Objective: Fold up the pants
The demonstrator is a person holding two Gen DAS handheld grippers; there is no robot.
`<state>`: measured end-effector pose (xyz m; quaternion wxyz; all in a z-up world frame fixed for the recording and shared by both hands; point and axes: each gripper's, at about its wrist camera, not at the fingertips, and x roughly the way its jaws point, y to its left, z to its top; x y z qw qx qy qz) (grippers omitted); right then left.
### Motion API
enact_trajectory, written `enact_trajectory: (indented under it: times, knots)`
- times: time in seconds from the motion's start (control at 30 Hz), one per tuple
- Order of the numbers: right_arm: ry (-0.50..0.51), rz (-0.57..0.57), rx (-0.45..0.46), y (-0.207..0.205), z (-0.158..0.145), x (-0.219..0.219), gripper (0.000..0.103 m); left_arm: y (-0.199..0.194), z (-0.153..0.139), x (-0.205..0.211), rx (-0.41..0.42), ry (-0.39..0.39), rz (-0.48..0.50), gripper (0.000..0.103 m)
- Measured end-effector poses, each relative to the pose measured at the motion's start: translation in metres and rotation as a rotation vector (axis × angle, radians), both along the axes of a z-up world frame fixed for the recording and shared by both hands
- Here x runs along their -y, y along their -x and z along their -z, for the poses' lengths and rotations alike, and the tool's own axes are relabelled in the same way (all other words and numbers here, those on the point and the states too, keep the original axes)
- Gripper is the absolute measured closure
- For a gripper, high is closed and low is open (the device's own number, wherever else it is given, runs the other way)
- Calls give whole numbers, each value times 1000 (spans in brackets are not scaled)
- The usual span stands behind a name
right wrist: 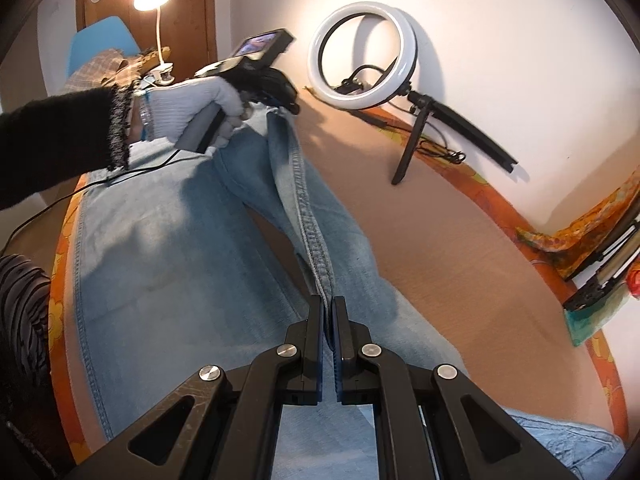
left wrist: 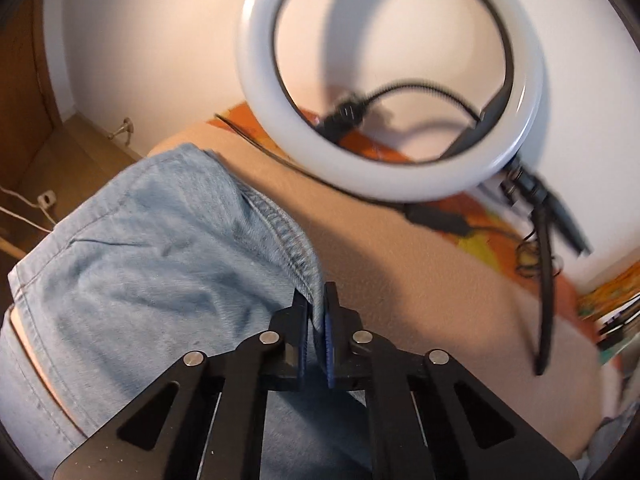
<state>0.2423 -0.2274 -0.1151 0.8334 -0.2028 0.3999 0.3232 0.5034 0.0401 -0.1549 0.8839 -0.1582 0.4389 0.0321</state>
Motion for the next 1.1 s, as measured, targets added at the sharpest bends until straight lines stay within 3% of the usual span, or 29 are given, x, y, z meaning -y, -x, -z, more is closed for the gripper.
enact_trajectory:
  times: [0.37, 0.67, 0.83, 1.1]
  knots:
    - [25, 6, 69, 38, -49, -8, 102, 60, -55, -34, 148, 60, 30, 99]
    - [43, -23, 72, 104, -69, -21, 102, 155, -89, -65, 255, 75, 37, 99]
    - [46, -40, 37, 142, -59, -28, 102, 213, -76, -86, 259, 117, -2, 99]
    - [39, -46, -47, 183, -29, -41, 102, 277, -17, -116, 181, 193, -97, 99]
